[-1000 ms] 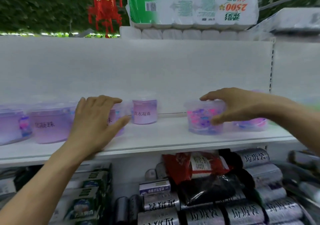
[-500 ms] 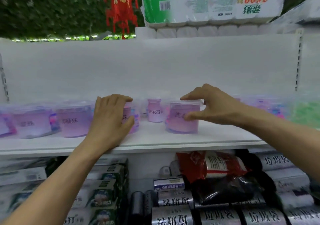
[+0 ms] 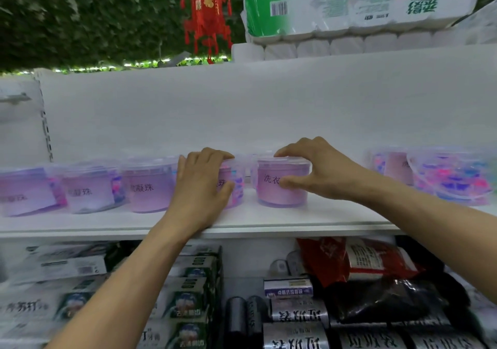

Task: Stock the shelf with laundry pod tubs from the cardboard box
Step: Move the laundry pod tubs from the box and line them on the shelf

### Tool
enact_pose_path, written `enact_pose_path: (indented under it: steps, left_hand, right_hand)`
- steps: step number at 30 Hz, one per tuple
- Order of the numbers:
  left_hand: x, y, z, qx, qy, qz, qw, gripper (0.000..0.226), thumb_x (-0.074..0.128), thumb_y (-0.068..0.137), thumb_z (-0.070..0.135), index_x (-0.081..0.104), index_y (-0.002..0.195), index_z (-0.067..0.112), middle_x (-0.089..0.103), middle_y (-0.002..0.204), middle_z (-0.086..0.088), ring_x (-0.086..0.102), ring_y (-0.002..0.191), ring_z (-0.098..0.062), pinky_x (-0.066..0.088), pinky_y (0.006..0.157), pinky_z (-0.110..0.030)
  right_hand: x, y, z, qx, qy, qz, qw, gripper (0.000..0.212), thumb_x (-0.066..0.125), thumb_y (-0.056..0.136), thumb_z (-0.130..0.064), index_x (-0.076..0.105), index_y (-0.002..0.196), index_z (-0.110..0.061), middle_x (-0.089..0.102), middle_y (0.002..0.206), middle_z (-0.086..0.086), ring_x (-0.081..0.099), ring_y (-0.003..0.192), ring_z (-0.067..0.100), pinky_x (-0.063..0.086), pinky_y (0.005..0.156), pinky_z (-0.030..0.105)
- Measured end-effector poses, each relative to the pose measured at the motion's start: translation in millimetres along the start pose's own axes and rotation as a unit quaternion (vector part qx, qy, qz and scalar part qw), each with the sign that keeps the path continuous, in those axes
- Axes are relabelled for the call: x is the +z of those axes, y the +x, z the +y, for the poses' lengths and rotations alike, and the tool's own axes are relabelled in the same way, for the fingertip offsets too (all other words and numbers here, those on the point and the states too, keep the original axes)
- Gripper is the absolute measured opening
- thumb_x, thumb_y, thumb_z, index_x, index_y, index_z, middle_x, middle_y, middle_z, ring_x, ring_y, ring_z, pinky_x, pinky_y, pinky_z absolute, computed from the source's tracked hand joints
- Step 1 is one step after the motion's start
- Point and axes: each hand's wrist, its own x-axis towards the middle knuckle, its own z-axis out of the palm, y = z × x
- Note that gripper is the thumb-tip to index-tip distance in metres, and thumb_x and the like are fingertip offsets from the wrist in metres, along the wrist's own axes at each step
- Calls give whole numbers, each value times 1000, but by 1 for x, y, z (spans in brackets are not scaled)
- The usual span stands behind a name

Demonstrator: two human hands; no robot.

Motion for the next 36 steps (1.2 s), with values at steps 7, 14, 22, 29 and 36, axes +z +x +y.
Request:
enact_pose_path:
  steps: [7, 14, 22, 29, 36]
  left_hand:
    - [-4, 4, 14, -13, 83, -9, 996, 42, 57, 87, 30, 51, 128, 19, 55, 123, 0, 45, 121, -25, 0, 118, -47]
    - [-2, 35, 95, 54, -50, -80, 994, 46, 51, 93, 43, 45, 136, 28, 49, 140, 10, 37, 131, -12, 11, 118, -35]
    - [20, 97, 123, -22, -72, -214, 974, 47, 52, 90, 53, 57, 127, 24, 55, 133, 4, 50, 120, -16, 39, 101, -34]
    - [52, 133, 105, -168, 38, -354, 919, 81, 44, 76, 78, 47, 139, 27, 39, 151, 1, 38, 136, -26, 27, 108, -44]
    - [58, 134, 102, -186, 42, -348, 918, 70, 42, 76, 77, 51, 131, 35, 42, 148, 5, 41, 131, -25, 31, 100, -43]
  right_hand:
    - [-2, -2, 0, -8, -16, -29, 999, 54, 65, 82, -46, 45, 132, -40, 49, 126, -9, 34, 119, 9, 37, 99, 32]
    - [-43, -17, 34, 26, 127, -71, 989, 69, 67, 81, -47, 36, 142, -38, 43, 141, -21, 37, 128, -7, 29, 100, 18]
    - [-130, -24, 124, 176, -54, -85, 979, 50, 59, 88, -45, 55, 131, -21, 53, 137, -1, 52, 120, 16, 35, 105, 27]
    - [-136, -11, 171, 319, -77, -200, 923, 61, 33, 92, -62, 60, 127, -18, 46, 139, 6, 55, 112, 32, 39, 103, 40]
    - [-121, 3, 154, 223, -97, -224, 944, 45, 42, 94, -49, 68, 112, -18, 60, 122, 3, 57, 110, 30, 43, 101, 42]
